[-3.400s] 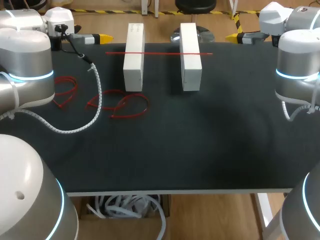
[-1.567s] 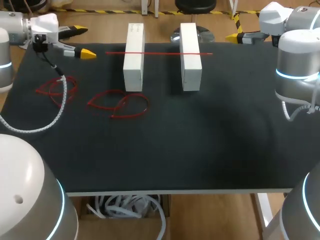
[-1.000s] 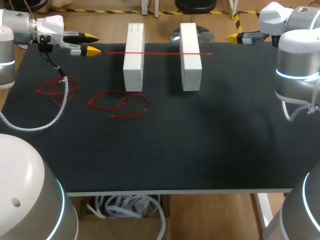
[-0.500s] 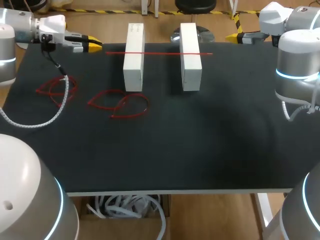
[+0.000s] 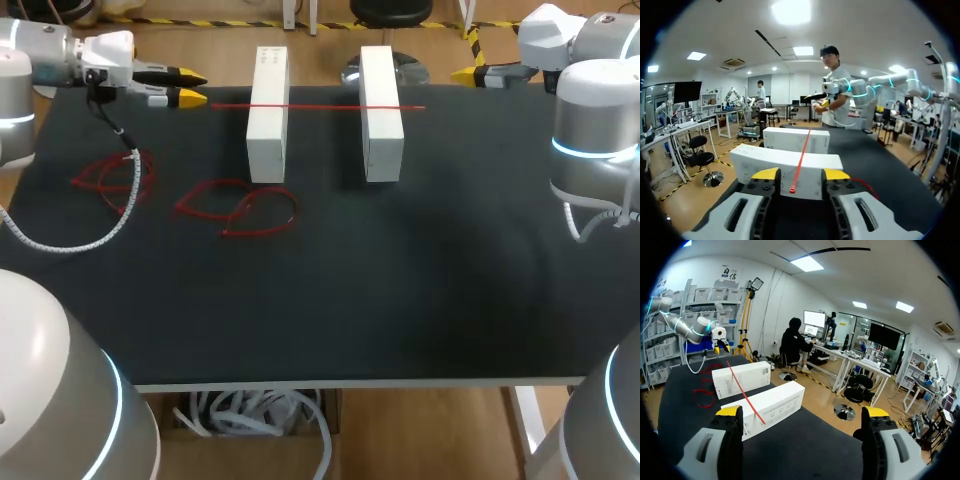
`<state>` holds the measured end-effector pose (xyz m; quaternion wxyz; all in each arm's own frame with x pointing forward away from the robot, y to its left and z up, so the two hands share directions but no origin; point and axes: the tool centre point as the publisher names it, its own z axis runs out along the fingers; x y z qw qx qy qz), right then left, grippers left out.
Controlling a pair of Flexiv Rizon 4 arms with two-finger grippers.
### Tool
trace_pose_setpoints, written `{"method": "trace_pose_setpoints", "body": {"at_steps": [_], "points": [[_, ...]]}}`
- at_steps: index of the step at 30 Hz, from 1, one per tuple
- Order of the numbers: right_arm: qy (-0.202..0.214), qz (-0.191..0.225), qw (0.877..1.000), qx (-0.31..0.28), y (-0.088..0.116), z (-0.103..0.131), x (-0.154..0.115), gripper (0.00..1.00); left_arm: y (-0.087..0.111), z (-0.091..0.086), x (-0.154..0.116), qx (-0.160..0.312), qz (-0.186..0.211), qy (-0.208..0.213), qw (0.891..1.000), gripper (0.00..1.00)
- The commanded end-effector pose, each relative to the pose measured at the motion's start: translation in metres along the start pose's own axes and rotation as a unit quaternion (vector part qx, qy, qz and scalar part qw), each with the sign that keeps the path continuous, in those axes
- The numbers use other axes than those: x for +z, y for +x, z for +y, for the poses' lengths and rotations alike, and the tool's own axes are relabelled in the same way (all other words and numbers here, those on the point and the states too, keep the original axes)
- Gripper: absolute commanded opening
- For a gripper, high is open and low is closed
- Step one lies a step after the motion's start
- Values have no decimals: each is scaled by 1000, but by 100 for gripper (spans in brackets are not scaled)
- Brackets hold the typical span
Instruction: Grab the tape and strap the tape.
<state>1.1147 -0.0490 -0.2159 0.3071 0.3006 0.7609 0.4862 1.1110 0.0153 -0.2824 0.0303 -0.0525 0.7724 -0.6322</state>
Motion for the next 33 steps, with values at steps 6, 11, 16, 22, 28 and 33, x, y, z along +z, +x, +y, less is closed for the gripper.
{"method": "trace_pose_setpoints", "body": {"at_steps": [6, 11, 16, 22, 28, 33], "points": [[-1, 0, 1000, 0, 0, -1, 0, 100, -8, 10, 5, -4, -4, 19, 1000, 43], [-1, 0, 1000, 0, 0, -1, 0, 100, -10, 16, 8, -3, -12, 26, 1000, 43], [-1, 0, 1000, 0, 0, -1, 0, 100, -9, 23, 8, 5, -12, 32, 999, 40], [-1, 0, 1000, 0, 0, -1, 0, 100, -5, 30, 16, 14, -8, 26, 1000, 44], [-1, 0, 1000, 0, 0, -1, 0, 100, -4, 31, 21, 15, -1, 23, 1000, 41], [-1, 0, 1000, 0, 0, -1, 0, 100, -6, 28, 26, 19, 8, 24, 1000, 42]]}}
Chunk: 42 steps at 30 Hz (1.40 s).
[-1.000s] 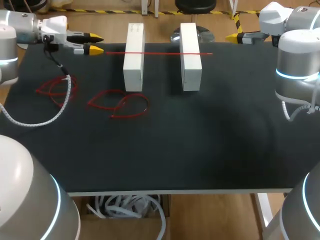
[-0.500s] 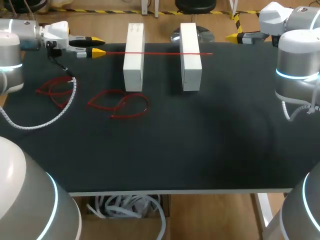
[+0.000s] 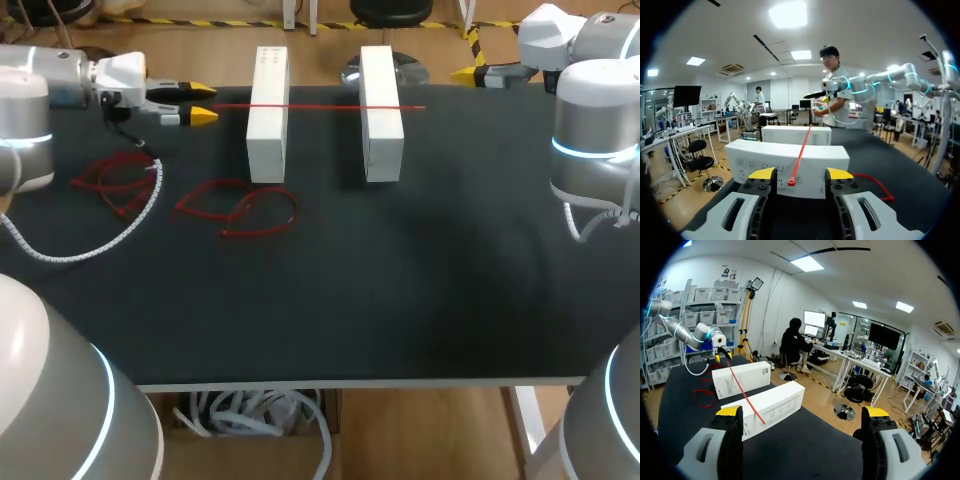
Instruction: Grab the tape and strap the tape.
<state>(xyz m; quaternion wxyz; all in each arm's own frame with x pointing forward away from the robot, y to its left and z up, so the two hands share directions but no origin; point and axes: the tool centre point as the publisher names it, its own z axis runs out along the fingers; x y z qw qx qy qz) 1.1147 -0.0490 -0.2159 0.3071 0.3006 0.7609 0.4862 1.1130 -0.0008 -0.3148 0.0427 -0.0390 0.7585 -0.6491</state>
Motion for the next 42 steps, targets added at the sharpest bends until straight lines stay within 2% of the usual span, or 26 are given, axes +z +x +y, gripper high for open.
{"method": "trace_pose_setpoints", "body": {"at_steps": [1, 22, 32, 33, 35, 36, 42], "points": [[-1, 0, 1000, 0, 0, -1, 0, 100, -5, 0, 5, 3, 10, 1, 1000, 42], [-1, 0, 1000, 0, 0, -1, 0, 100, -15, 13, 10, -3, 35, -22, 999, 42], [-1, 0, 1000, 0, 0, -1, 0, 100, -15, 12, 8, -6, 41, -21, 999, 42], [-1, 0, 1000, 0, 0, -1, 0, 100, -15, 12, 9, -6, 42, -21, 999, 40], [-1, 0, 1000, 0, 0, -1, 0, 100, -15, 11, 9, -6, 42, -21, 999, 29], [-1, 0, 1000, 0, 0, -1, 0, 100, -15, 11, 9, -6, 41, -21, 999, 28], [-1, 0, 1000, 0, 0, -1, 0, 100, -15, 11, 9, -6, 40, -23, 999, 39]]}}
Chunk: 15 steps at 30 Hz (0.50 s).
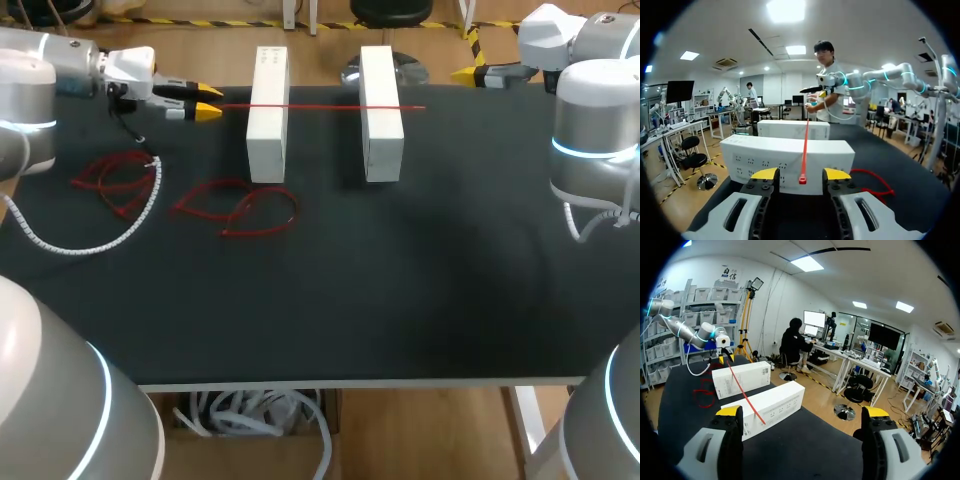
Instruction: Grab the tape and strap the tape.
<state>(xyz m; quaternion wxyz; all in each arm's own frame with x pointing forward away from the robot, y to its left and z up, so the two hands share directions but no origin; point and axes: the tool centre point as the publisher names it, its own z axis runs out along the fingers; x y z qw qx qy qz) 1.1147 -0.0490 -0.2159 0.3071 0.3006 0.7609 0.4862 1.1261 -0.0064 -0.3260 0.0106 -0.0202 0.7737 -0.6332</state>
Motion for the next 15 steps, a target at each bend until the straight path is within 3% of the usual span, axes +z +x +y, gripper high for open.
{"method": "trace_pose_setpoints", "body": {"at_steps": [1, 8, 10, 11, 12, 13, 15], "points": [[-1, 0, 1000, 0, 0, -1, 0, 100, -3, 1, 0, 0, 4, -1, 1000, 38], [-1, 0, 1000, 0, 0, -1, 0, 100, -4, 2, 0, 0, 4, -1, 1000, 28], [-1, 0, 1000, 0, 0, -1, 0, 100, -4, 2, 0, 1, 5, 0, 1000, 0], [-1, 0, 1000, 0, 0, -1, 0, 100, -5, 2, -1, 1, 4, 0, 1000, 0], [-1, 0, 1000, 0, 0, -1, 0, 100, -5, 2, -1, 1, 4, 0, 1000, 7], [-1, 0, 1000, 0, 0, -1, 0, 100, -6, 2, -1, 1, 3, -1, 1000, 21], [-1, 0, 1000, 0, 0, -1, 0, 100, -7, 2, -2, 1, 1, 0, 1000, 16]]}}
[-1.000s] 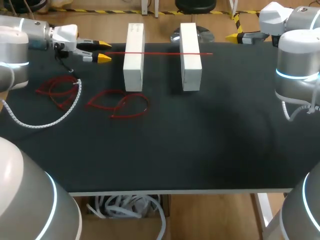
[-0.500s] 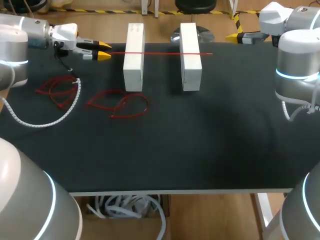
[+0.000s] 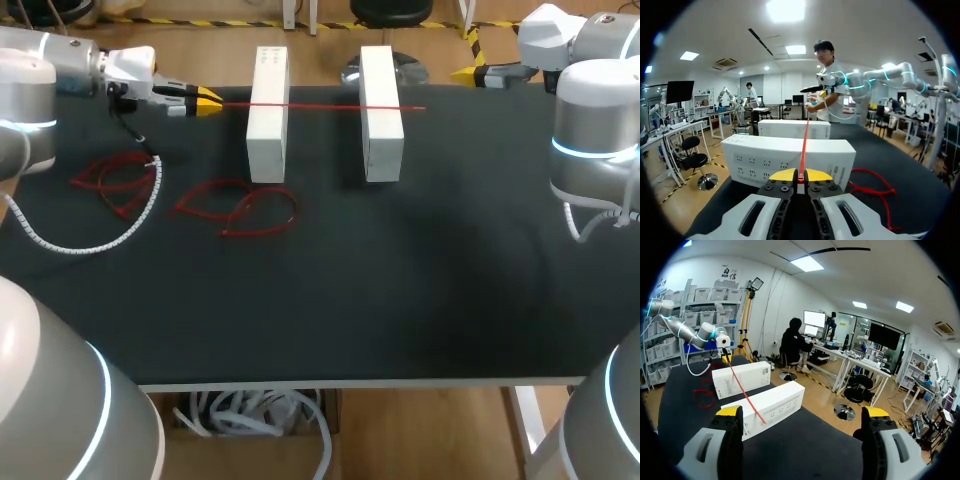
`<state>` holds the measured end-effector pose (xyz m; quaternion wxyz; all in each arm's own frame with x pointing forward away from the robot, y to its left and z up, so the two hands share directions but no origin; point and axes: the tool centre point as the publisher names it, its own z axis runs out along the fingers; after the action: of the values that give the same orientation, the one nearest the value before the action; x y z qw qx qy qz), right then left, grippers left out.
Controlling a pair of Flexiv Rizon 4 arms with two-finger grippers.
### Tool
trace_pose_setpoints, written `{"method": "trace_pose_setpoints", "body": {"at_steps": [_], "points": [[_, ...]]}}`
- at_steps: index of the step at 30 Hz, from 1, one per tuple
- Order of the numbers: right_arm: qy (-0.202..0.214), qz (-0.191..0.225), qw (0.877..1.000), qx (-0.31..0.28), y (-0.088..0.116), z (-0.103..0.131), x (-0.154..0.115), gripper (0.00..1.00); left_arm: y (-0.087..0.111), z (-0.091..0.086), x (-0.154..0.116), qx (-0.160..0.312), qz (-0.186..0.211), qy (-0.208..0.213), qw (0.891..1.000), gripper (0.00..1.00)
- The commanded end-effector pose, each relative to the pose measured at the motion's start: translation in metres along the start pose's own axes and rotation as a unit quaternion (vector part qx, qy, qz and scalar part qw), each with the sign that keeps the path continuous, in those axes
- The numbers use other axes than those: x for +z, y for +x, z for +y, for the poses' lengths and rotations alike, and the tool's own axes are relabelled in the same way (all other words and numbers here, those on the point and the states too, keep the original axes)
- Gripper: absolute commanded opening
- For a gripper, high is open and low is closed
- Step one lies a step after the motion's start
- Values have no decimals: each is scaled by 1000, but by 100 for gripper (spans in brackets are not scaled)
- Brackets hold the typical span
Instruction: Grab the tape and strap the tape.
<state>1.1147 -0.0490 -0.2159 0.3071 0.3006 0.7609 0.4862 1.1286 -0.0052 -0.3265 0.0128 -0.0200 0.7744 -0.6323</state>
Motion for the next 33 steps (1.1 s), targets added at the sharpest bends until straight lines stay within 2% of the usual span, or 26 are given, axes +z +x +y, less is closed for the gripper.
{"method": "trace_pose_setpoints", "body": {"at_steps": [1, 2, 3, 5, 6, 19, 25, 29, 33], "points": [[-1, 0, 1000, 0, 0, -1, 0, 100, -5, 1, -1, 0, 2, 1, 1000, 16], [-1, 0, 1000, 0, 0, -1, 0, 100, -5, 1, -1, -1, 2, 2, 1000, 16], [-1, 0, 1000, 0, 0, -1, 0, 100, -5, 1, -1, -1, 1, 2, 1000, 9], [-1, 0, 1000, 0, 0, -1, 0, 100, -5, 1, -1, -1, 1, 2, 1000, 7], [-1, 0, 1000, 0, 0, -1, 0, 100, -5, 1, -1, -1, 2, 3, 1000, 0], [-1, 0, 1000, 0, 0, -1, 0, 100, -3, -6, -5, 15, 10, 11, 1000, 0], [-1, 0, 1000, 0, 0, -1, 0, 100, 2, -29, -11, 10, 11, 33, 999, 0], [-1, 0, 1000, 0, 0, -1, 0, 100, 3, -53, -15, -7, 0, 47, 999, 0], [-1, 0, 1000, 0, 0, -1, 0, 100, 5, -79, -18, -4, -15, 49, 999, 0]]}}
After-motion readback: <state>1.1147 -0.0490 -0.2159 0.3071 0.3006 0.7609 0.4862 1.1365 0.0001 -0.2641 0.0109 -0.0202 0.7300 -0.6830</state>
